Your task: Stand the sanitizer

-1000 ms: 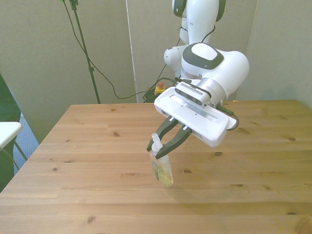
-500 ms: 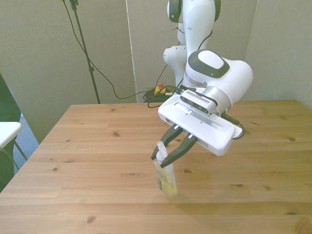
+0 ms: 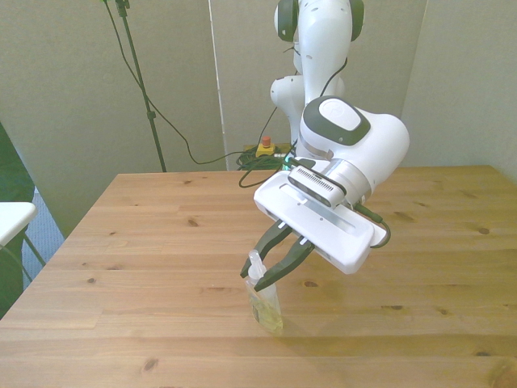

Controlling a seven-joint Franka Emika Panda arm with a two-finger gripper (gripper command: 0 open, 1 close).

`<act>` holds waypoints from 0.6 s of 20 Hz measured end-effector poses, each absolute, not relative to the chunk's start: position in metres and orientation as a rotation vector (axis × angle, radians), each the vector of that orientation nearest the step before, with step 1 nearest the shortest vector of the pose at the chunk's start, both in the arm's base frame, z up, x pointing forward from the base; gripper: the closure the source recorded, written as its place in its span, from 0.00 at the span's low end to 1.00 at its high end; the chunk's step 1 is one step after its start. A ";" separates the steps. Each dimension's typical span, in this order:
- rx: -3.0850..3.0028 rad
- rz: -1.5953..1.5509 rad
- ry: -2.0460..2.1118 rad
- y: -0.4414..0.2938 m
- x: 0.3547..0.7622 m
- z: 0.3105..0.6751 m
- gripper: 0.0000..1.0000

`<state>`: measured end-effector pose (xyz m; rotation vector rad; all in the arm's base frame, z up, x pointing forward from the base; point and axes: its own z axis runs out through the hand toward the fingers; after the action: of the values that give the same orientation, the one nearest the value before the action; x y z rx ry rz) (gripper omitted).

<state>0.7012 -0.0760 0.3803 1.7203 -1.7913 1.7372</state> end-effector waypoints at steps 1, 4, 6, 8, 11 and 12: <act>1.721 1.736 -1.790 -0.076 0.701 0.380 0.00; 1.722 1.736 -1.790 -0.076 0.701 0.380 0.00; 1.723 1.736 -1.789 -0.076 0.701 0.380 0.00; 1.724 1.735 -1.789 -0.076 0.701 0.381 0.00; 1.728 1.730 -1.787 -0.075 0.699 0.380 0.00; 1.733 1.721 -1.787 -0.074 0.698 0.377 0.00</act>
<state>0.6978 -0.0745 0.3767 1.7328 -1.7866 1.7212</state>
